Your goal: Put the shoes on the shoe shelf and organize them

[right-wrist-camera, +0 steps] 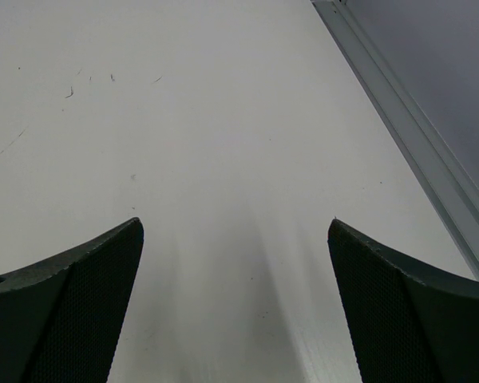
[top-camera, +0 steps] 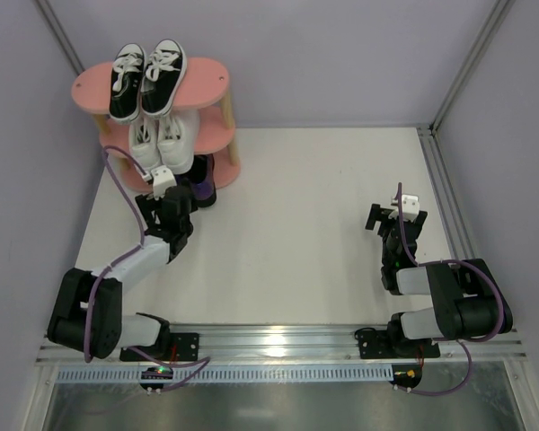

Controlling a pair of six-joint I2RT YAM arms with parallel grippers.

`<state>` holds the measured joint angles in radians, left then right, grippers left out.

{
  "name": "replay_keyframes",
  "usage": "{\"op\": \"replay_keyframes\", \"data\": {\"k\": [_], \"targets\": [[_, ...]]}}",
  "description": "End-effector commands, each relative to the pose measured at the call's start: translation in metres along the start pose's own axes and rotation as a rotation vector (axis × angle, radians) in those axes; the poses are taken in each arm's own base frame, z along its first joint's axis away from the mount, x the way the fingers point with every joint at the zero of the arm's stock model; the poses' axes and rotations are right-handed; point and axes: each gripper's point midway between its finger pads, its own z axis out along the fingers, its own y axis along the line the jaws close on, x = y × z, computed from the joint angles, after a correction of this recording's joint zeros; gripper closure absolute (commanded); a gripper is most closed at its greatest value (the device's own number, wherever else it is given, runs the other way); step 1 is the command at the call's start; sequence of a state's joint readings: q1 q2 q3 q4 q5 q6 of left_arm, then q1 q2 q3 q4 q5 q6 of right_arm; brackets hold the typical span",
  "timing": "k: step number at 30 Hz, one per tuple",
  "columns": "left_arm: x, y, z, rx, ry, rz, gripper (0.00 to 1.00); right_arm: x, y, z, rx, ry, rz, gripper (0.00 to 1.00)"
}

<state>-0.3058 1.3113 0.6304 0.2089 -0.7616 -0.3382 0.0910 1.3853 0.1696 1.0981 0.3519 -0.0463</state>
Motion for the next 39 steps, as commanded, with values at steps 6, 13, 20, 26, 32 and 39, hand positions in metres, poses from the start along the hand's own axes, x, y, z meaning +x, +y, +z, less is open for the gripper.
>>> {"op": "replay_keyframes", "data": {"k": [6,13,20,26,32,39], "targets": [[-0.021,-0.011,0.029,0.076,-0.068,-0.125,0.04,-0.028,0.003,0.005,-0.005,-0.096,0.055,0.03],[-0.027,-0.02,0.039,0.153,-0.083,-0.11,0.05,-0.028,0.003,0.005,-0.007,-0.096,0.055,0.03],[-0.025,-0.013,0.052,0.136,-0.063,-0.11,0.08,-0.028,0.002,0.005,-0.004,-0.098,0.056,0.03],[-0.024,-0.014,0.058,0.158,-0.048,-0.065,0.18,-0.029,0.002,0.005,-0.005,-0.098,0.056,0.03],[-0.02,-0.022,0.054,0.225,-0.028,-0.054,0.86,-0.029,0.002,0.005,-0.004,-0.099,0.056,0.03],[-0.023,-0.018,0.033,0.278,-0.086,-0.115,1.0,-0.028,0.003,0.005,-0.007,-0.096,0.055,0.03]]}}
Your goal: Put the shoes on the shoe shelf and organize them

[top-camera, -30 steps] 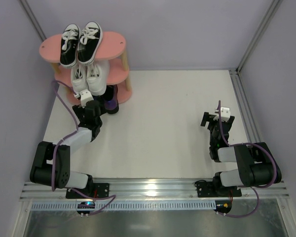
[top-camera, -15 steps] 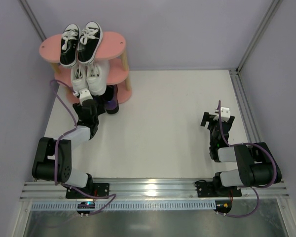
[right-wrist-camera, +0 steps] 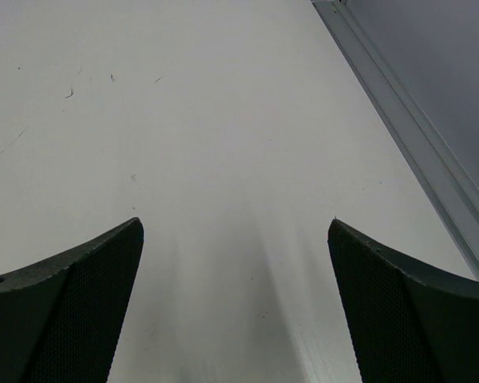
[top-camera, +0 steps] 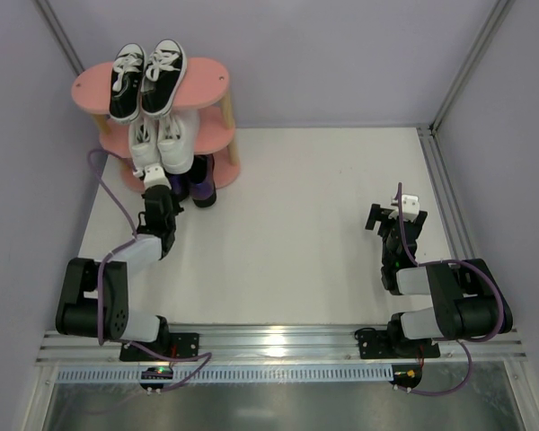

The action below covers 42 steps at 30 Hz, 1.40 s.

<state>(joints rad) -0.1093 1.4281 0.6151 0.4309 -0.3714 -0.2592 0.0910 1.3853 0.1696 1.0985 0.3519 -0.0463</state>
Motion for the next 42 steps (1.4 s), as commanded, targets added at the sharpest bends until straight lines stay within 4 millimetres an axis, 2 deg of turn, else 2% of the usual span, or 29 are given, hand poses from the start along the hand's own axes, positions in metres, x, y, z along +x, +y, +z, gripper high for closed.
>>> {"op": "replay_keyframes", "data": {"k": [1,2,5,7,8,9,10,12,13,14,15,16,17,18,19,22,23,24,26,29,30,32,33,42], "targets": [[-0.035,-0.013,-0.015,0.1,-0.142,-0.07,1.0,-0.028,0.002,0.005,-0.004,-0.096,0.055,0.03],[-0.031,-0.017,-0.019,0.128,-0.14,-0.09,1.0,-0.028,0.003,0.004,-0.005,-0.097,0.056,0.03],[-0.048,-0.035,-0.036,0.243,-0.184,-0.201,1.0,-0.027,0.002,0.005,-0.004,-0.094,0.055,0.03],[-0.054,-0.036,-0.042,0.259,-0.218,-0.252,1.0,-0.028,0.003,0.005,-0.005,-0.096,0.055,0.03],[-0.051,-0.034,-0.04,0.248,-0.225,-0.284,1.0,-0.028,0.003,0.005,-0.005,-0.096,0.055,0.03],[-0.037,-0.027,-0.038,0.223,-0.219,-0.302,1.0,-0.028,0.002,0.005,-0.004,-0.096,0.055,0.03],[-0.053,-0.028,-0.041,0.241,-0.312,-0.34,1.0,-0.028,0.003,0.005,-0.005,-0.096,0.055,0.03],[-0.028,-0.021,-0.034,0.212,-0.296,-0.404,1.0,-0.029,0.002,0.005,-0.004,-0.097,0.056,0.03],[-0.022,-0.021,-0.031,0.204,-0.296,-0.425,1.0,-0.028,0.003,0.004,-0.005,-0.096,0.055,0.03],[-0.028,-0.017,-0.029,0.181,-0.337,-0.471,1.0,-0.027,0.003,0.004,-0.005,-0.094,0.055,0.03],[-0.013,-0.016,-0.021,0.156,-0.308,-0.484,1.0,-0.028,0.002,0.005,-0.004,-0.097,0.056,0.03],[-0.011,-0.019,-0.019,0.151,-0.312,-0.502,1.0,-0.028,0.003,0.005,-0.005,-0.096,0.055,0.03],[-0.013,-0.02,-0.017,0.151,-0.332,-0.517,1.0,-0.028,0.003,0.005,-0.005,-0.096,0.055,0.03],[-0.028,-0.021,-0.02,0.163,-0.408,-0.552,1.0,-0.028,0.002,0.005,-0.004,-0.097,0.056,0.03],[-0.023,-0.023,-0.018,0.167,-0.419,-0.561,1.0,-0.028,0.002,0.005,-0.004,-0.096,0.055,0.03],[-0.026,-0.026,-0.012,0.182,-0.449,-0.622,0.97,-0.028,0.002,0.005,-0.004,-0.096,0.055,0.03],[-0.028,-0.029,-0.01,0.195,-0.448,-0.636,0.94,-0.028,0.003,0.004,-0.005,-0.097,0.056,0.03],[-0.028,-0.032,-0.011,0.204,-0.444,-0.655,0.84,-0.028,0.003,0.005,-0.005,-0.097,0.056,0.03],[-0.025,-0.029,-0.009,0.189,-0.436,-0.713,0.79,-0.029,0.003,0.005,-0.005,-0.099,0.056,0.03],[-0.015,-0.022,-0.009,0.158,-0.418,-0.781,0.62,-0.028,0.002,0.005,-0.004,-0.096,0.055,0.03],[-0.011,-0.02,-0.011,0.153,-0.41,-0.793,0.4,-0.028,0.002,0.005,-0.004,-0.096,0.055,0.03],[-0.011,-0.016,-0.013,0.141,-0.414,-0.826,0.17,-0.028,0.003,0.005,-0.007,-0.096,0.055,0.03],[-0.009,-0.013,-0.015,0.133,-0.413,-0.86,0.01,-0.028,0.003,0.005,-0.005,-0.096,0.055,0.03],[-0.021,0.006,-0.014,0.159,-0.423,-1.128,0.0,-0.028,0.002,0.005,-0.004,-0.097,0.056,0.03]]}}
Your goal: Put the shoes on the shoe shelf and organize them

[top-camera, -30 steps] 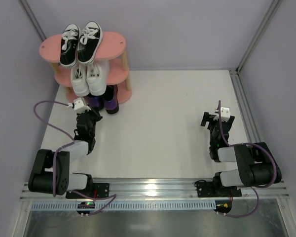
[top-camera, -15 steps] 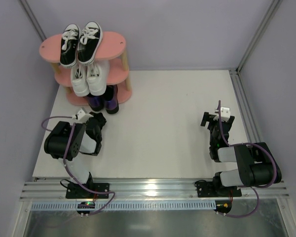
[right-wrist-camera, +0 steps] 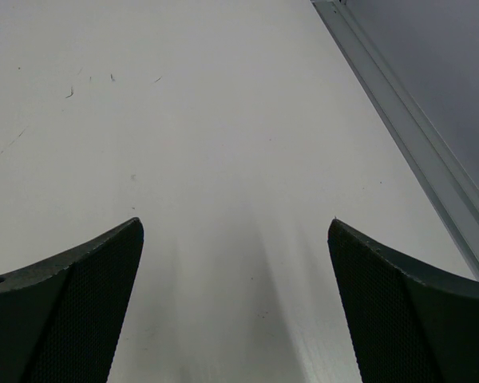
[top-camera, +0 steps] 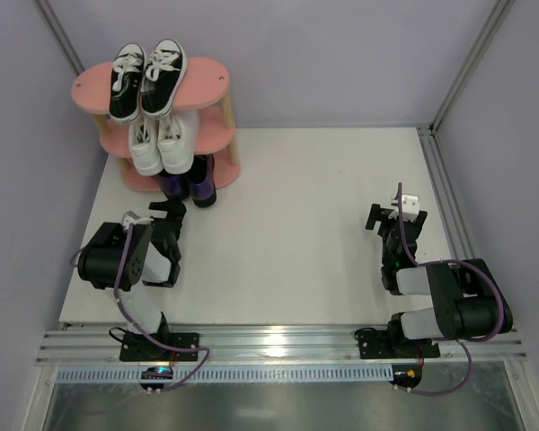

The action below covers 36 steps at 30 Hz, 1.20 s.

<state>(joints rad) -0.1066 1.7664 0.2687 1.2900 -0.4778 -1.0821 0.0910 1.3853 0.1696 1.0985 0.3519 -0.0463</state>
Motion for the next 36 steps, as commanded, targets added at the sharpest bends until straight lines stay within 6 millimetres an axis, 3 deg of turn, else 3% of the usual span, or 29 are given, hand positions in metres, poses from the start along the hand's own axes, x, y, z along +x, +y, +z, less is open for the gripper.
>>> {"op": "replay_keyframes", "data": {"k": [1,2,4,5,7,17,23,36], "targets": [[-0.048,-0.057,0.002,0.199,-0.123,-0.332,0.0,-0.028,0.003,0.004,-0.007,-0.097,0.056,0.03],[-0.055,-0.054,0.007,0.199,-0.127,-0.379,0.0,-0.028,0.003,0.004,-0.005,-0.097,0.056,0.03],[-0.046,-0.059,0.011,0.221,-0.05,-0.477,0.0,-0.029,0.003,0.005,-0.007,-0.099,0.056,0.03],[-0.056,-0.063,0.02,0.239,-0.057,-0.505,0.0,-0.028,0.003,0.005,-0.005,-0.096,0.055,0.03],[-0.05,-0.071,0.023,0.266,0.007,-0.558,0.0,-0.028,0.003,0.005,-0.005,-0.096,0.055,0.03],[-0.058,-0.103,0.041,0.38,0.139,-0.691,0.0,-0.028,0.002,0.005,-0.004,-0.096,0.055,0.03],[-0.054,-0.083,0.042,0.324,0.133,-0.7,0.0,-0.029,0.003,0.005,-0.007,-0.097,0.056,0.03],[-0.109,-0.073,0.035,0.356,0.053,-0.701,0.0,-0.028,0.002,0.005,-0.004,-0.097,0.056,0.03]]}}
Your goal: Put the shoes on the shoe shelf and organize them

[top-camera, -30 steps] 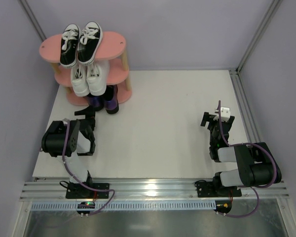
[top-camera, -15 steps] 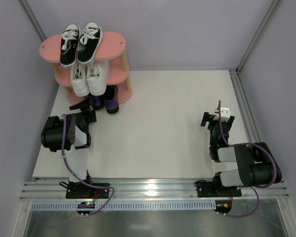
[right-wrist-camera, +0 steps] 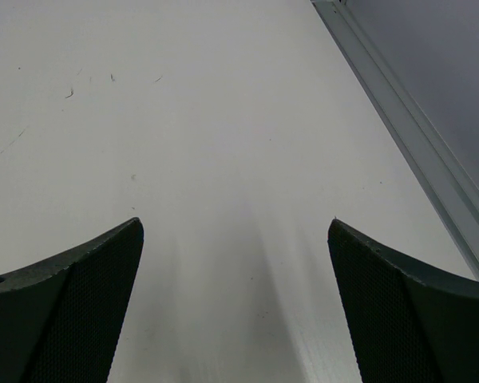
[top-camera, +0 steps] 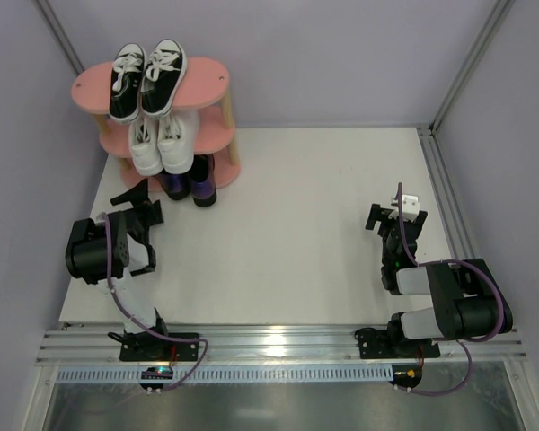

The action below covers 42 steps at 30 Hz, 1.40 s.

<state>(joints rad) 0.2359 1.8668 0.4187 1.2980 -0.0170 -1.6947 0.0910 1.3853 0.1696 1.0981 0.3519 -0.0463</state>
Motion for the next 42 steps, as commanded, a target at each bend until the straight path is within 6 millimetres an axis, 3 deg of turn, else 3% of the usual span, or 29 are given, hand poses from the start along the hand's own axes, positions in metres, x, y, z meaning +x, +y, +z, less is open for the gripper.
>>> {"op": "replay_keyframes", "data": {"k": [1,5,8,12,21,30,42], "targets": [[0.003,-0.077,-0.017,0.283,0.075,-0.005,0.0,-0.028,0.002,0.005,-0.005,-0.096,0.055,0.03],[0.025,-0.06,-0.02,0.229,0.208,-0.024,0.03,-0.028,0.003,0.004,-0.005,-0.096,0.055,0.03],[0.026,-0.035,-0.028,0.16,0.191,-0.038,0.03,-0.028,0.002,0.005,-0.004,-0.095,0.055,0.03],[0.041,-0.033,-0.03,0.16,0.227,-0.015,0.03,-0.029,0.003,0.005,-0.005,-0.098,0.056,0.03],[0.069,-0.018,-0.011,0.132,0.273,-0.038,0.06,-0.028,0.002,0.005,-0.004,-0.096,0.055,0.03],[0.067,0.001,-0.003,0.094,0.247,-0.023,0.21,-0.028,0.003,0.004,-0.005,-0.095,0.055,0.03],[0.055,0.003,-0.002,0.094,0.238,0.001,0.47,-0.028,0.003,0.004,-0.005,-0.098,0.056,0.03]]}}
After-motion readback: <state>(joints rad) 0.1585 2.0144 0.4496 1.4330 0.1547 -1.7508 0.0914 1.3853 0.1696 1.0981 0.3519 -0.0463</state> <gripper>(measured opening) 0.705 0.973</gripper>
